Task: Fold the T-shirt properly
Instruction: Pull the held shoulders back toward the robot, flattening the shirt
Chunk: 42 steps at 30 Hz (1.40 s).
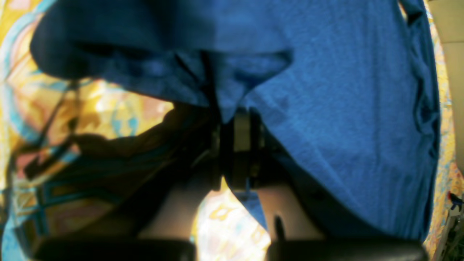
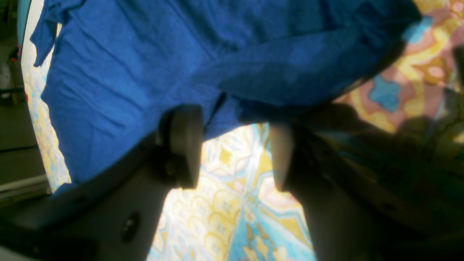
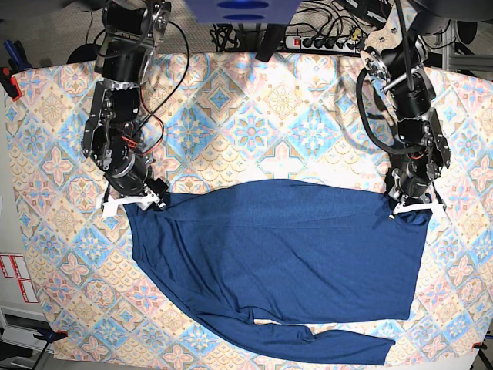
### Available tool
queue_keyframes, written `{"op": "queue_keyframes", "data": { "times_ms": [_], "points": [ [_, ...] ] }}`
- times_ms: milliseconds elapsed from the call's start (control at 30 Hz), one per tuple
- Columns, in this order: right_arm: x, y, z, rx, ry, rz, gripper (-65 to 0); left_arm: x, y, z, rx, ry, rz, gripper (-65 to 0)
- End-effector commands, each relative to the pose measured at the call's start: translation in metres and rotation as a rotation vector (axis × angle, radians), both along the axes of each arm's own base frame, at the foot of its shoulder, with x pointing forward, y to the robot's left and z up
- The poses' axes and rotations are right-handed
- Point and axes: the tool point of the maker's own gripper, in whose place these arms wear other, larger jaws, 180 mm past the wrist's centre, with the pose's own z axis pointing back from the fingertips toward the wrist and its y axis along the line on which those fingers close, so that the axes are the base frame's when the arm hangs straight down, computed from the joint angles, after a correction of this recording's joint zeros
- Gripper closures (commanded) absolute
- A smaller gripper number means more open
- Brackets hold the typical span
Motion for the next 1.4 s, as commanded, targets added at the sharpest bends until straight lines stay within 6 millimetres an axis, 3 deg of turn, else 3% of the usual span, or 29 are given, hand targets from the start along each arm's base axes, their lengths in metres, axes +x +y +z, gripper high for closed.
{"op": "queue_keyframes", "data": {
  "times_ms": [0, 167, 300, 367, 900, 1000, 1167, 1267, 1367],
  "points": [
    [0.007, -0.001, 0.011, -0.001, -0.042, -0.001, -29.3, 0.014, 0.011, 0.020, 0.025, -0.060, 0.012, 0.0],
    [-0.012, 0.001, -0.003, 0.036, 0.004, -0.006, -31.9, 0.014, 0.011, 0.020, 0.023, -0.058, 0.009, 0.0],
    [-0.010, 0.007, 0.000, 0.097, -0.005, -0.013, -34.6, 0.014, 0.011, 0.020, 0.024, -0.059, 0.010, 0.0],
    [-0.011, 0.001, -0.003, 0.100, 0.001, -0.037, -34.7, 0.014, 0.011, 0.020, 0.024, -0.059, 0.010, 0.0],
    [0.038, -0.004, -0.021, 0.180, 0.045, -0.122, -34.3, 0.014, 0.010, 0.020, 0.022, -0.058, 0.009, 0.0],
    [0.038, -0.005, -0.029, 0.187, 0.065, -0.139, -27.0, 0.014, 0.011, 0.020, 0.023, -0.058, 0.009, 0.0],
    [0.043, -0.017, -0.029, 0.162, 0.042, -0.175, -2.2, 0.014, 0.011, 0.020, 0.023, -0.058, 0.007, 0.0],
    [0.043, -0.027, -0.026, 0.147, 0.033, -0.181, -0.4, 0.010, 0.011, 0.018, 0.024, -0.052, 0.007, 0.0],
    [0.052, -0.049, -0.007, 0.101, -0.022, -0.190, -0.3, 0.008, 0.017, 0.028, 0.061, -0.075, 0.004, 0.0]
  ]
}}
